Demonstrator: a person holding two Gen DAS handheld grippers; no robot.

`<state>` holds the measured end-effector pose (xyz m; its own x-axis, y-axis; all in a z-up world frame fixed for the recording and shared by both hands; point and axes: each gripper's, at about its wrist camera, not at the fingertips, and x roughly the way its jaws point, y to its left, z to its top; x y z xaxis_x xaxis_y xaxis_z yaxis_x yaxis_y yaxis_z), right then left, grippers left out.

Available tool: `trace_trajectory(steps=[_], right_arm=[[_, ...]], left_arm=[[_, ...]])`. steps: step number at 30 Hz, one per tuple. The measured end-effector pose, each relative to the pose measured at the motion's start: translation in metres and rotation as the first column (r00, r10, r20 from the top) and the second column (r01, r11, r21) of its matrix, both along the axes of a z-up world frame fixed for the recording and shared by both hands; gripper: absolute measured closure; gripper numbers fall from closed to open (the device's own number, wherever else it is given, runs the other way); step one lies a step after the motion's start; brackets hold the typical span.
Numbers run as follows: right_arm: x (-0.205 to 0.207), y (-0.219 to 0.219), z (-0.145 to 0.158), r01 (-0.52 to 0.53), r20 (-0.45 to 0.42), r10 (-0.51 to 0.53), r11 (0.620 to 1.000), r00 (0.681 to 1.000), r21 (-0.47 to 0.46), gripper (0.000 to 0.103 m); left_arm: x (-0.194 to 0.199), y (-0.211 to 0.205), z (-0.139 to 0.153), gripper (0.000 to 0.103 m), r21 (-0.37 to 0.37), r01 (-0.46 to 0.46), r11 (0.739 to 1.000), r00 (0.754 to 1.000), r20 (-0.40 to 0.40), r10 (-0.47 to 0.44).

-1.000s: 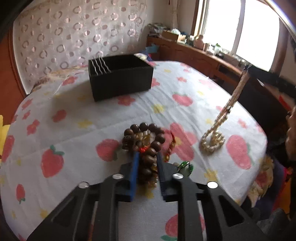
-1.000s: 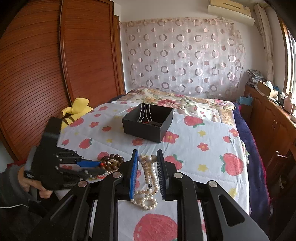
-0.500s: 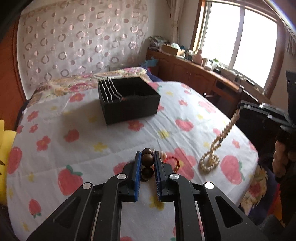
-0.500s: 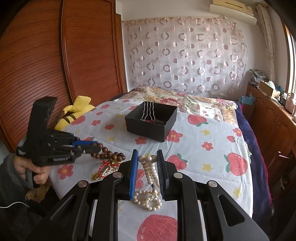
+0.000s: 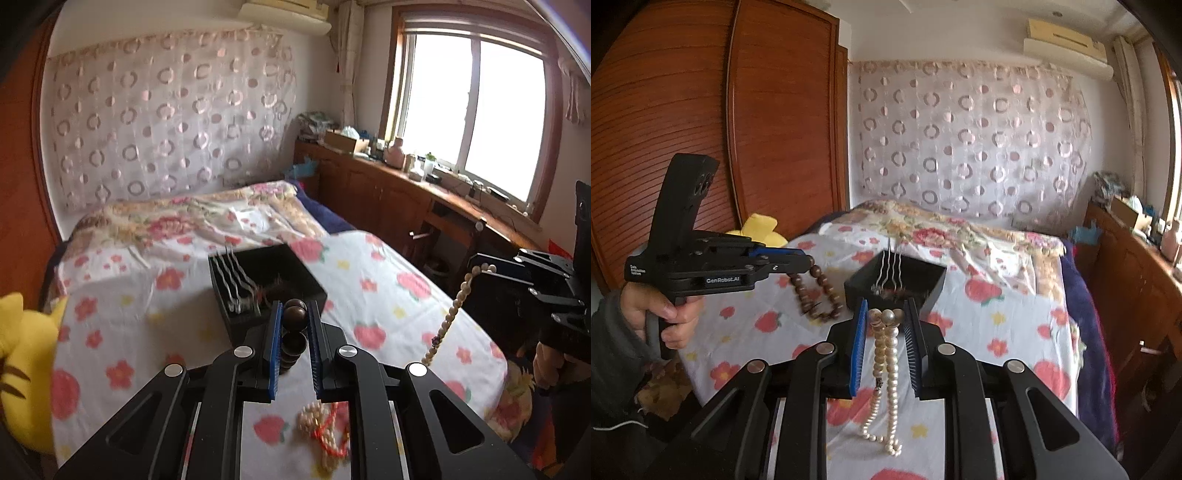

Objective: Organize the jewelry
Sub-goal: 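Lower the bead bracelet into the box with the left tool while the right tool carries pearls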

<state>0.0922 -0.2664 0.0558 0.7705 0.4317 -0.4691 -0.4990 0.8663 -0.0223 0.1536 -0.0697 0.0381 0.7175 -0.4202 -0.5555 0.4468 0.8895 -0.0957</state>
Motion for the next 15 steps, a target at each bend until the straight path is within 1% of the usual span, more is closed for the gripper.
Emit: trace_trajectory(steps=[3, 6, 12, 15], right_arm=[[0.010, 0.002, 0.014, -0.011, 0.033, 0.011, 1.000, 0.999, -0.006, 0.081], [0.021, 0.004, 0.028, -0.020, 0.062, 0.020, 1.000, 0.998, -0.003, 0.081], [0.059, 0.011, 0.056, -0.057, 0.115, 0.058, 0.998, 0.992, -0.014, 0.081], [0.080, 0.015, 0.065, -0.072, 0.128, 0.074, 0.997, 0.989, -0.021, 0.081]], left_arm=[[0.017, -0.002, 0.010, 0.091, 0.003, -0.003, 1.000, 1.000, 0.015, 0.003], [0.038, -0.005, 0.013, 0.091, 0.012, -0.010, 1.000, 1.000, 0.013, 0.010], [0.087, -0.010, 0.004, 0.091, 0.017, -0.024, 1.000, 0.999, -0.024, 0.025], [0.110, -0.011, -0.003, 0.091, 0.022, -0.034, 0.999, 0.998, -0.046, 0.035]])
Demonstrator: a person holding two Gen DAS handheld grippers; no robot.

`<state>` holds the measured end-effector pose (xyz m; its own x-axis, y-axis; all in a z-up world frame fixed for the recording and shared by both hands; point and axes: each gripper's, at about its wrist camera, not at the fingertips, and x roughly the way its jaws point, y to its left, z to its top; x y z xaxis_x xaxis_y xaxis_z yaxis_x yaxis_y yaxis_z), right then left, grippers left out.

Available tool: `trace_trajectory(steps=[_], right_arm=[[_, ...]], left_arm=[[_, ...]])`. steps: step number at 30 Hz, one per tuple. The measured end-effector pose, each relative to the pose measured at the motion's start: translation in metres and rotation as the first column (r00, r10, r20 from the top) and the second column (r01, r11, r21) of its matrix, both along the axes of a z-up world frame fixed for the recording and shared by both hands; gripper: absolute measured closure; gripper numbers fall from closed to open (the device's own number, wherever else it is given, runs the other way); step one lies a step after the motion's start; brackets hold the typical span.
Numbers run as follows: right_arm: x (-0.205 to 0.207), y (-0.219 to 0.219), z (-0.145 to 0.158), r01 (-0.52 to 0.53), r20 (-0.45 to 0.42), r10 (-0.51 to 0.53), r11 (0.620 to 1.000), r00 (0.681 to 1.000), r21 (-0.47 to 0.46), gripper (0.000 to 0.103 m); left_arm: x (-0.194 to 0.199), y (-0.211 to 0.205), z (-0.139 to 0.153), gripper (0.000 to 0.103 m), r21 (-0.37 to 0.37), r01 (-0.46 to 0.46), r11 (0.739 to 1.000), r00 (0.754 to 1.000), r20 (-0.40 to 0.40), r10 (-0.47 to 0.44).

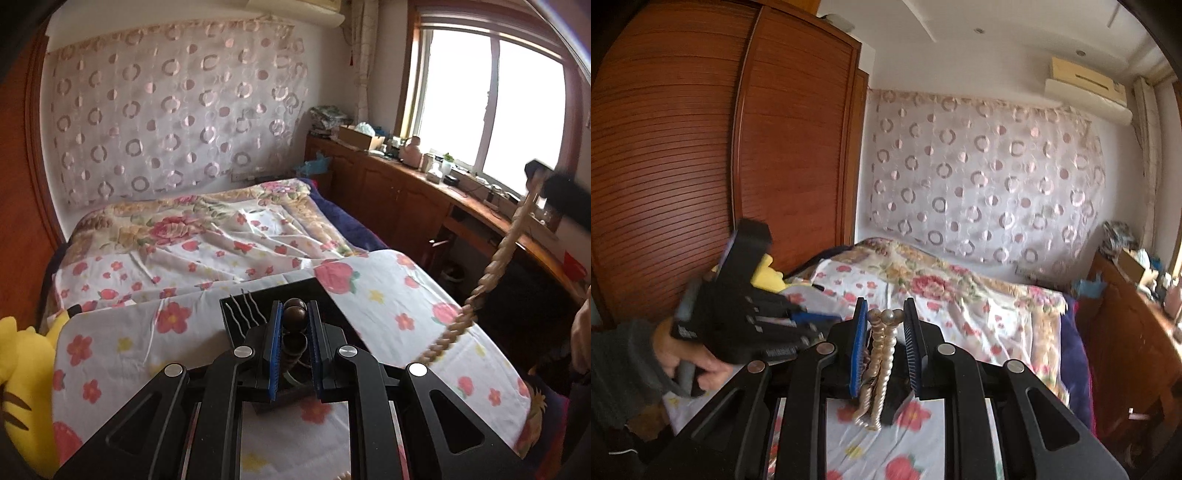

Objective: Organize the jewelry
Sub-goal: 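Lower the bead bracelet into the box with the left tool while the right tool carries pearls, then open the left tool to drop the bracelet while the right tool drops the pearls into the box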

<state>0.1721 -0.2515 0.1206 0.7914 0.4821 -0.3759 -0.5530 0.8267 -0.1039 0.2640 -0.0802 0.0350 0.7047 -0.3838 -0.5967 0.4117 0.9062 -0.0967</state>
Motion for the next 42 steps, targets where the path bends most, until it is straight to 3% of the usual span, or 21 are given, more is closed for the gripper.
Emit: trace_trajectory(steps=[10, 13, 17, 28, 34, 42], right_arm=[[0.072, 0.019, -0.015, -0.034, -0.041, 0.033, 0.999, 0.999, -0.032, 0.081], [0.090, 0.023, -0.025, -0.034, -0.064, 0.032, 0.999, 0.997, -0.035, 0.081], [0.109, 0.033, -0.035, -0.031, -0.079, 0.027, 0.999, 0.997, -0.045, 0.081], [0.137, 0.044, -0.092, -0.030, -0.214, 0.012, 0.996, 0.977, -0.081, 0.081], [0.142, 0.046, -0.118, -0.025, -0.279, -0.002, 0.995, 0.960, -0.094, 0.081], [0.129, 0.046, -0.116, -0.009, -0.263, -0.017, 0.995, 0.965, -0.099, 0.073]], left_arm=[[0.043, 0.006, -0.057, 0.091, 0.022, -0.014, 1.000, 0.993, -0.120, 0.016], [0.047, 0.013, -0.064, 0.086, 0.007, -0.026, 1.000, 0.990, -0.138, 0.027], [0.043, 0.022, -0.061, 0.066, -0.003, -0.040, 0.999, 0.992, -0.116, 0.039], [0.028, 0.030, -0.053, 0.037, 0.021, -0.052, 0.998, 0.997, -0.055, 0.053], [0.023, 0.035, -0.057, 0.035, 0.019, -0.067, 0.998, 0.996, -0.055, 0.068], [0.010, 0.041, -0.056, 0.028, 0.022, -0.085, 0.996, 0.995, -0.049, 0.086]])
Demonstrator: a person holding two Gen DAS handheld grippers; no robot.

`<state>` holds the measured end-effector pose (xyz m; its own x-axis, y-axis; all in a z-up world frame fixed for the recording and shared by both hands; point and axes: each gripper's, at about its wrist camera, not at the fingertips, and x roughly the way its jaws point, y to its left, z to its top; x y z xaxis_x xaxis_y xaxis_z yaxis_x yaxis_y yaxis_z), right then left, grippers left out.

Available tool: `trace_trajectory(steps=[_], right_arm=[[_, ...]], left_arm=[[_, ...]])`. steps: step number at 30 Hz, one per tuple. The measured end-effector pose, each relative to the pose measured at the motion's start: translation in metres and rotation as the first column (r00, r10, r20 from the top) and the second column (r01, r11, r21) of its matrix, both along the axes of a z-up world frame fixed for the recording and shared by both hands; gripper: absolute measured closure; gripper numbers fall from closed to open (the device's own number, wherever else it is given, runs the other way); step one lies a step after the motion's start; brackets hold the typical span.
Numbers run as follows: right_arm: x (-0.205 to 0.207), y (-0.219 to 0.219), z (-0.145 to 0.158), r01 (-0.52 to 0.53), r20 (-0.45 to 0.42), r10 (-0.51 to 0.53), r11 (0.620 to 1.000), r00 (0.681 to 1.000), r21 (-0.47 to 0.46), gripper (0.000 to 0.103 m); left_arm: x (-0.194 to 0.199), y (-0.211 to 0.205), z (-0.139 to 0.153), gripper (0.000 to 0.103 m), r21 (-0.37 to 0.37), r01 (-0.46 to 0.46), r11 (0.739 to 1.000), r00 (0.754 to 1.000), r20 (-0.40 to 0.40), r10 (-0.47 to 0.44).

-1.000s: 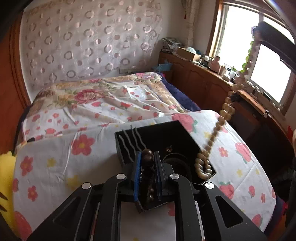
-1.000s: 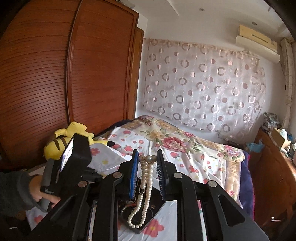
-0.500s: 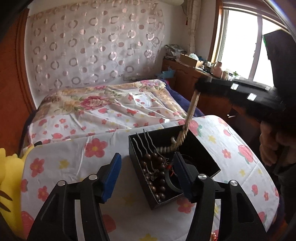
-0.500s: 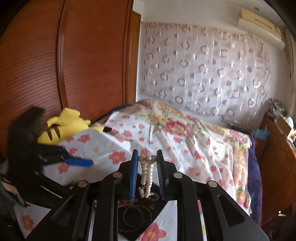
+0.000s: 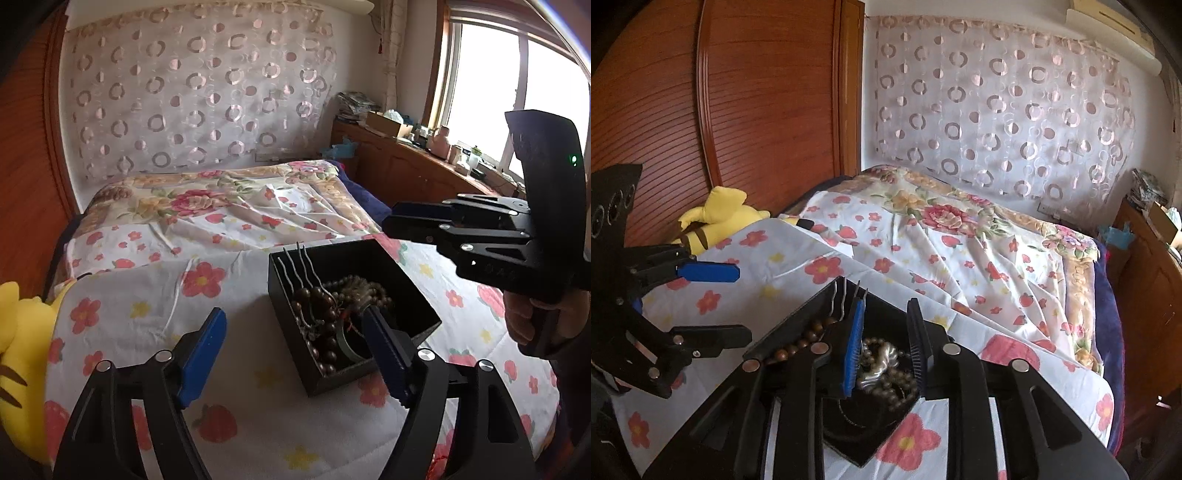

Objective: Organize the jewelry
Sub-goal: 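Open the left tool to drop the bracelet while the right tool drops the pearls into the box, then grasp the green bead pendant with the right tool while the left tool grasps the red string bracelet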

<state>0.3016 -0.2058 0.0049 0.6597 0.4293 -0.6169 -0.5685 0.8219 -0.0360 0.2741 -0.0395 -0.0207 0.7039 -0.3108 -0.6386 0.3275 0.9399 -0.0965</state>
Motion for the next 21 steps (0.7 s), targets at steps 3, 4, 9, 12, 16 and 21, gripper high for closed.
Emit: trace_trajectory(steps=[3, 4, 9, 12, 16, 21], right_arm=[[-0.010, -0.003, 0.006, 0.005, 0.008, -0.005, 1.000, 1.000, 0.001, 0.073], [-0.015, -0.004, 0.008, 0.005, 0.009, -0.006, 1.000, 1.000, 0.005, 0.073], [-0.051, -0.012, 0.014, 0.015, 0.012, -0.015, 1.000, 1.000, 0.018, 0.073], [-0.074, -0.016, 0.012, 0.021, 0.003, -0.021, 0.999, 1.000, 0.025, 0.073], [-0.106, -0.020, 0.006, 0.030, -0.009, -0.030, 0.999, 1.000, 0.026, 0.073], [-0.139, -0.024, -0.009, 0.040, -0.056, -0.038, 0.999, 0.998, 0.035, 0.073]], left_arm=[[-0.010, 0.003, 0.001, 0.026, 0.003, -0.008, 1.000, 1.000, 0.004, 0.008], [-0.015, 0.004, 0.001, 0.026, 0.004, -0.011, 1.000, 1.000, 0.006, 0.011], [-0.041, 0.007, 0.003, 0.023, 0.008, -0.020, 1.000, 1.000, 0.014, 0.020], [-0.057, 0.007, 0.007, 0.017, 0.007, -0.026, 1.000, 0.999, 0.029, 0.026], [-0.083, 0.006, 0.010, 0.010, 0.012, -0.030, 0.999, 0.998, 0.047, 0.030], [-0.110, 0.006, 0.011, 0.010, 0.019, -0.022, 1.000, 0.998, 0.062, 0.021]])
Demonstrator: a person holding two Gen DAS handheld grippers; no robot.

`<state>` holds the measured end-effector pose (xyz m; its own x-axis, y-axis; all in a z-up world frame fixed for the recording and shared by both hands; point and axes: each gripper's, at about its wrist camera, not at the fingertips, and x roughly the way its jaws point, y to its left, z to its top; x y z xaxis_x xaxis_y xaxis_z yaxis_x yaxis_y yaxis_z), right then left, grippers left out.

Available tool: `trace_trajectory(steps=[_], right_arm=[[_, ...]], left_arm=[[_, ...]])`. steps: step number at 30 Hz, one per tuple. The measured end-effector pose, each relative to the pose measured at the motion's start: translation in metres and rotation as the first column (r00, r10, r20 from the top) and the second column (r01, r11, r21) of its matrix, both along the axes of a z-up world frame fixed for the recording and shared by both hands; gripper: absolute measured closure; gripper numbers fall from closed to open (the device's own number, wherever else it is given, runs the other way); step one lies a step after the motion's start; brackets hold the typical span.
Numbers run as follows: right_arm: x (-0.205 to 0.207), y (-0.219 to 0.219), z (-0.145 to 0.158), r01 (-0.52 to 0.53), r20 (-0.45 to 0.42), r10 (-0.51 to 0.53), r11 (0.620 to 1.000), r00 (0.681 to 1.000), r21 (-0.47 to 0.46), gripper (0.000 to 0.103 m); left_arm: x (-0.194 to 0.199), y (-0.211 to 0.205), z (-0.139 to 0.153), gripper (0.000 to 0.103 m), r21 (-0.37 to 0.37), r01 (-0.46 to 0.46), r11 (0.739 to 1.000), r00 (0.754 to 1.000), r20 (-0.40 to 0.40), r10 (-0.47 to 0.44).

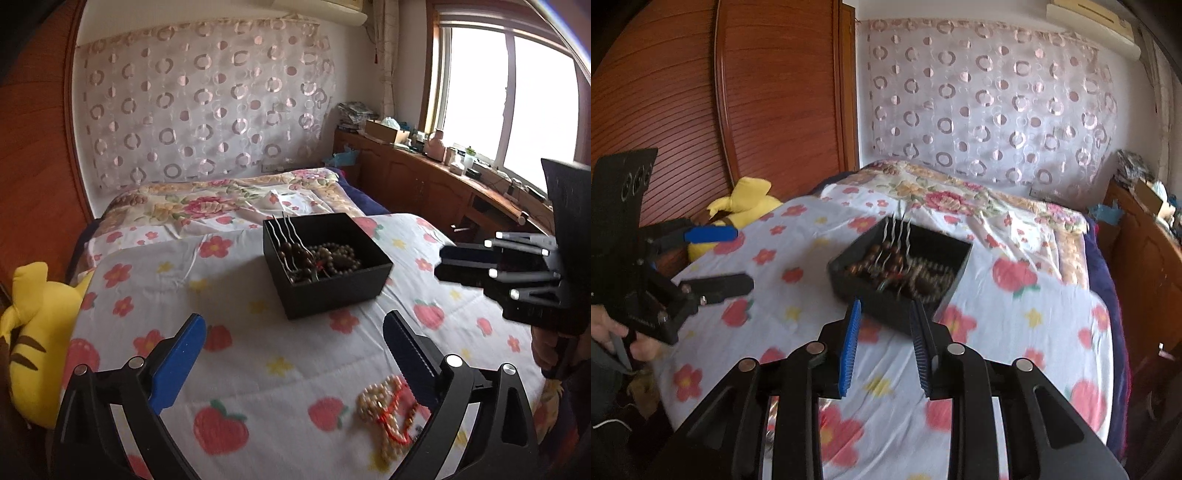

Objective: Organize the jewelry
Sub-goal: 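Grasp the green bead pendant with the right tool while the left tool grasps the red string bracelet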

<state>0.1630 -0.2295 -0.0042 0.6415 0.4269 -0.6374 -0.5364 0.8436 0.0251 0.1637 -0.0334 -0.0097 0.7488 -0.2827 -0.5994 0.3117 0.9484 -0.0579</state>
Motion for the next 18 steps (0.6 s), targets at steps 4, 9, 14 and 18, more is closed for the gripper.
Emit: trace_trajectory(steps=[4, 9, 14, 18], right_arm=[[-0.024, 0.001, -0.020, -0.005, -0.049, 0.005, 1.000, 0.999, 0.008, 0.073], [-0.052, 0.013, -0.051, -0.041, -0.117, 0.041, 0.999, 0.992, 0.002, 0.073], [-0.072, 0.028, -0.072, -0.082, -0.171, 0.078, 0.996, 0.982, -0.021, 0.073], [-0.080, 0.034, -0.083, -0.099, -0.205, 0.088, 0.994, 0.975, -0.040, 0.073]], left_arm=[[-0.018, 0.005, -0.006, 0.010, -0.008, -0.005, 1.000, 1.000, -0.010, 0.005], [-0.037, 0.013, -0.018, 0.010, -0.011, -0.019, 1.000, 0.999, -0.030, 0.018], [-0.050, 0.022, -0.030, 0.010, -0.020, -0.032, 0.999, 0.998, -0.055, 0.031], [-0.057, 0.028, -0.039, 0.010, -0.031, -0.038, 0.999, 0.997, -0.073, 0.036]])
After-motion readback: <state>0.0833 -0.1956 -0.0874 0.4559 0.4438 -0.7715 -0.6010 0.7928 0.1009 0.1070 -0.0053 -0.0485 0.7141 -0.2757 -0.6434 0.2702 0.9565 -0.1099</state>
